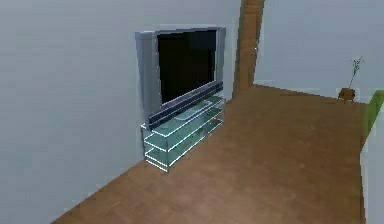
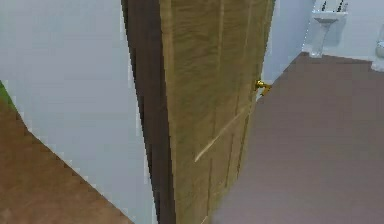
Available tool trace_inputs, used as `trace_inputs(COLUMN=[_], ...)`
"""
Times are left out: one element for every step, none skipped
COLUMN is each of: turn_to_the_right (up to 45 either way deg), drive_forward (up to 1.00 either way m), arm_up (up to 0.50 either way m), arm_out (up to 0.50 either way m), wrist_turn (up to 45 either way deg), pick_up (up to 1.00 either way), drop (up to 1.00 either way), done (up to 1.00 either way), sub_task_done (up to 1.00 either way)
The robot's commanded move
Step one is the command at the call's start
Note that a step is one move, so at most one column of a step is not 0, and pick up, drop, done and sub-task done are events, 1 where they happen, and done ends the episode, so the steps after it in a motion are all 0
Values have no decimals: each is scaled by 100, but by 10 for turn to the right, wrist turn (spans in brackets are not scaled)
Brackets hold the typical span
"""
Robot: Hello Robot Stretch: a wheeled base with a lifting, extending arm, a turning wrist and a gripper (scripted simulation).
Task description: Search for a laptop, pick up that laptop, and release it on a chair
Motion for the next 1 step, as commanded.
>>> trace_inputs(turn_to_the_right=[360], drive_forward=[0], arm_up=[0], arm_out=[0], wrist_turn=[0], pick_up=[0], drop=[0], done=[0], sub_task_done=[0])
